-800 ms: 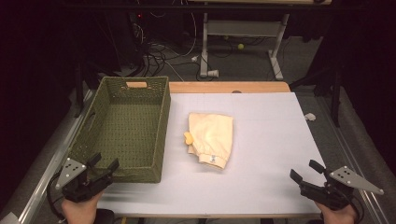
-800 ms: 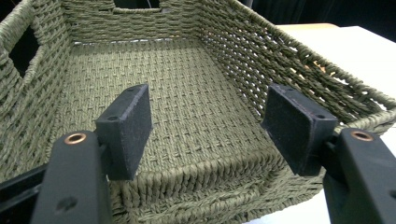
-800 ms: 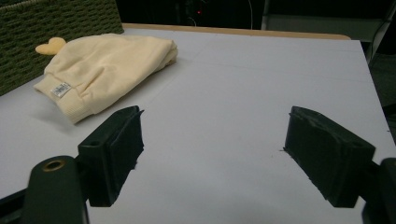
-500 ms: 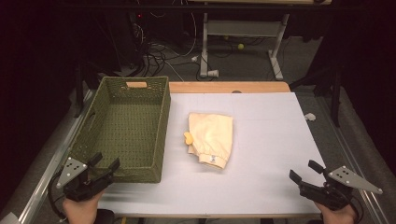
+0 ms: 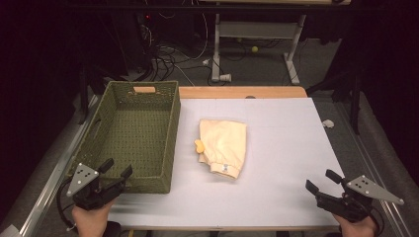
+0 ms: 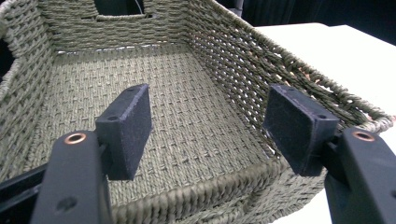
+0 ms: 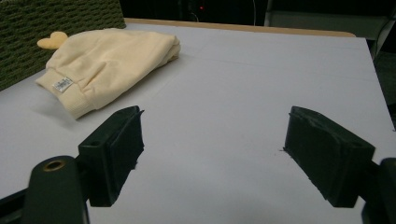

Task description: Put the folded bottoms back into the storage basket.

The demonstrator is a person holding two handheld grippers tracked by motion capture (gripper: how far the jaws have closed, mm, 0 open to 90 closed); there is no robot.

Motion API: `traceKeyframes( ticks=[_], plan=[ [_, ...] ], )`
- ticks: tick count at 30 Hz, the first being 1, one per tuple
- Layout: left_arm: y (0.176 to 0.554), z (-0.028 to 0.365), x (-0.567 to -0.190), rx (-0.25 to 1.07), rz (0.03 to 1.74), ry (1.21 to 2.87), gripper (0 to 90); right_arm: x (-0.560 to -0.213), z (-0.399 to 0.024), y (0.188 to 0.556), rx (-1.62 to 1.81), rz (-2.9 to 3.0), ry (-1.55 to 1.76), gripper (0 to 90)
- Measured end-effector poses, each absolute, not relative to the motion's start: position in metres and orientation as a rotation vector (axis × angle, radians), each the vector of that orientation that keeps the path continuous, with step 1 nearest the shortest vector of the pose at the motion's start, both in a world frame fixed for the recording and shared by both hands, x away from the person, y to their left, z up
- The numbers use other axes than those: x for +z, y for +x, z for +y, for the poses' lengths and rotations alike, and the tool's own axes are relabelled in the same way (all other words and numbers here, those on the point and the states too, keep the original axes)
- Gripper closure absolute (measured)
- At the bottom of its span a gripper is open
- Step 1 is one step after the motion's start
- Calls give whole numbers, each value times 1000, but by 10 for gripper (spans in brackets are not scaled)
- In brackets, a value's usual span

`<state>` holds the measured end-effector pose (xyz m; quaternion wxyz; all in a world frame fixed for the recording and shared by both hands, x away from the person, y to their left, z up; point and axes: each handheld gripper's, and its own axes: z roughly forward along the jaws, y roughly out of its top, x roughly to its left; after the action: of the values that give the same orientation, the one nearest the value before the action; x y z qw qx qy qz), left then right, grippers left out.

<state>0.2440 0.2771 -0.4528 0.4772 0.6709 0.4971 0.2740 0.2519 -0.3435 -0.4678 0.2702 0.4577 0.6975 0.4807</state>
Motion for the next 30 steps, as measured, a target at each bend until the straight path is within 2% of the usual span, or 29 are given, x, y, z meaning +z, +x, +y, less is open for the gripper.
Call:
traceKeyframes(
  ticks=[30],
  plan=[
    [246, 258, -449, 665, 1132, 1669, 308, -468, -343, 253, 1293, 1894, 1231, 207]
  ],
)
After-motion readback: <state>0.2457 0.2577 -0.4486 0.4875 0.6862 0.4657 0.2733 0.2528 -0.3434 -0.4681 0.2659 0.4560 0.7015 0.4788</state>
